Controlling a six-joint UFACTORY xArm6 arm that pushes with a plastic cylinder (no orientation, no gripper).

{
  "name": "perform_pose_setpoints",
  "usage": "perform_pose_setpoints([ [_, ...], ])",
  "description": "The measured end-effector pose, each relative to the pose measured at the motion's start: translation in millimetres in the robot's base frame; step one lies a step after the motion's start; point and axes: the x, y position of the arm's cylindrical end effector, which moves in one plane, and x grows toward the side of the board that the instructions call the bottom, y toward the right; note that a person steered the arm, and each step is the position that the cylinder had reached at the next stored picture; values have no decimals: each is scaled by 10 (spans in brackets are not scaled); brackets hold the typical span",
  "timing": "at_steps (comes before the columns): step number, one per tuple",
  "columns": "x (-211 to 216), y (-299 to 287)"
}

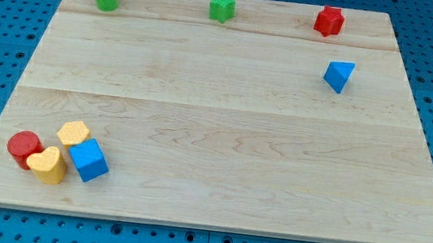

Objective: Move the green circle towards center left

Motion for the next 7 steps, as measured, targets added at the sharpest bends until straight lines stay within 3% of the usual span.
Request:
perform_pose_setpoints([
  [4,20,363],
  [7,366,373],
])
